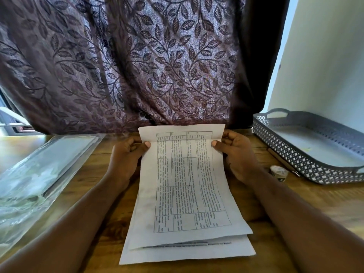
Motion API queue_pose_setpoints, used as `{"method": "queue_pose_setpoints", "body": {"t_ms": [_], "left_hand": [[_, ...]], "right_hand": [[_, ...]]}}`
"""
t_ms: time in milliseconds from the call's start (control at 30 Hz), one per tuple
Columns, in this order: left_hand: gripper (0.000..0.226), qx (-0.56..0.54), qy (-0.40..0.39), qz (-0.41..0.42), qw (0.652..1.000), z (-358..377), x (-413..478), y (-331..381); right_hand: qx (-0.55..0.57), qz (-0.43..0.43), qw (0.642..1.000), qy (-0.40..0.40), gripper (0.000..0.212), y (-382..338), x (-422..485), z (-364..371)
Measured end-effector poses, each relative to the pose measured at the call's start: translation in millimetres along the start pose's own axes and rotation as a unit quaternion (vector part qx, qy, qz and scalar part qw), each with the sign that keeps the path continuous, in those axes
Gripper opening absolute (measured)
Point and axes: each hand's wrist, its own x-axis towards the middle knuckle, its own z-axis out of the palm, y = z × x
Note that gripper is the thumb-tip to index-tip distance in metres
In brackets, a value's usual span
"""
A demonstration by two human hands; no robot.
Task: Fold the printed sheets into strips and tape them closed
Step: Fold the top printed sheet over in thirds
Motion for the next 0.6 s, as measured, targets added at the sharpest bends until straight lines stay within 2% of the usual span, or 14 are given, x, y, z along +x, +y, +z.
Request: {"method": "queue_pose_setpoints", "body": {"t_ms": [133,267,433,600], "left_hand": [[0.014,-0.075,0.006,-0.016,0.997,-1.0,-1.7,6.3],[0.026,-0.075,-0.001,0.003,0.997,-2.8,-2.8,8.2],[0.028,-0.072,-0.009,0.020,0.997,-3.8,-3.8,8.2],[0.026,-0.091,-0.010,-0.010,0.996,-4.4,-5.2,10.6]], "right_hand": [[0.084,0.027,0.996,0.018,0.017,-3.6,0.8,-0.4],[0.069,0.037,0.997,0.002,0.016,-7.3,-1.1,-5.3],[0.107,0.069,0.992,0.005,0.036,-3.3,-0.5,-6.8],[0.058,0.041,0.997,-0.005,0.006,-7.6,-6.4,-3.1]]}}
